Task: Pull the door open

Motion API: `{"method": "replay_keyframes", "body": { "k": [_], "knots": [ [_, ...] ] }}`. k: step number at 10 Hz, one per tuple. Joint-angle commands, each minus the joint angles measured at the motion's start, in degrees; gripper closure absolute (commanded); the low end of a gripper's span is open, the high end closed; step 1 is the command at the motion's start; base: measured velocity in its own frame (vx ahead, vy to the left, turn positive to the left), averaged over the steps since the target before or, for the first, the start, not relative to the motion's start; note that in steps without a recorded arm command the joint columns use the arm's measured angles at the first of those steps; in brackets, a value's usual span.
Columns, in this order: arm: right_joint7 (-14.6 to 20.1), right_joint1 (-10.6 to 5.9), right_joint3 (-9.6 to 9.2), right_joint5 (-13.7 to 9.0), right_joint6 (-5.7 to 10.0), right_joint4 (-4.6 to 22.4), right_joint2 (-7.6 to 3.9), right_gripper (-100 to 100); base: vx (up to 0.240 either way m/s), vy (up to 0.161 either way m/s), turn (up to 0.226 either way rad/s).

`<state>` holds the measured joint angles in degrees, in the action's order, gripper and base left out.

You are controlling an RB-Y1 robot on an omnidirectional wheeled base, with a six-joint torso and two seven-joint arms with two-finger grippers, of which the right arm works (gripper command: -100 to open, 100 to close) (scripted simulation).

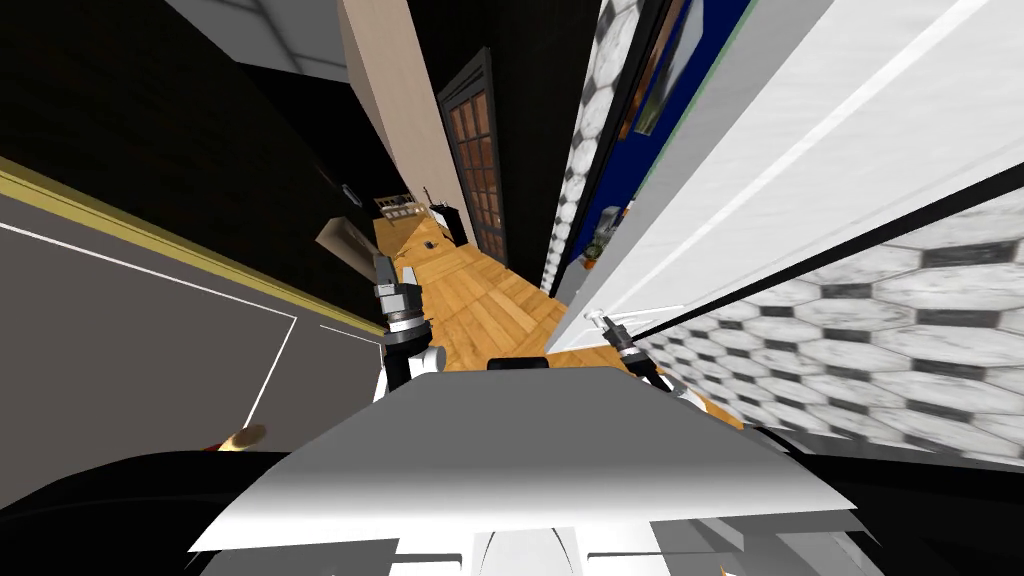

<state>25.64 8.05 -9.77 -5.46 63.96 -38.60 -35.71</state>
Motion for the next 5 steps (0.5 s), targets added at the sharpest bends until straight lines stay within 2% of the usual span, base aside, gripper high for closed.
{"method": "replay_keyframes", "body": {
  "k": [1,3,5],
  "knots": [
    [0.1,0.27,-0.16,0.0,0.89,0.5,-0.29,100,-0.203,-0.109,0.195],
    [0.3,0.31,-0.36,0.0,1.95,1.2,-0.58,100,-0.183,-0.070,0.161],
    [0.5,0.33,-0.50,0.0,2.66,1.7,-0.77,100,-0.171,-0.069,0.109]
  ]
}}
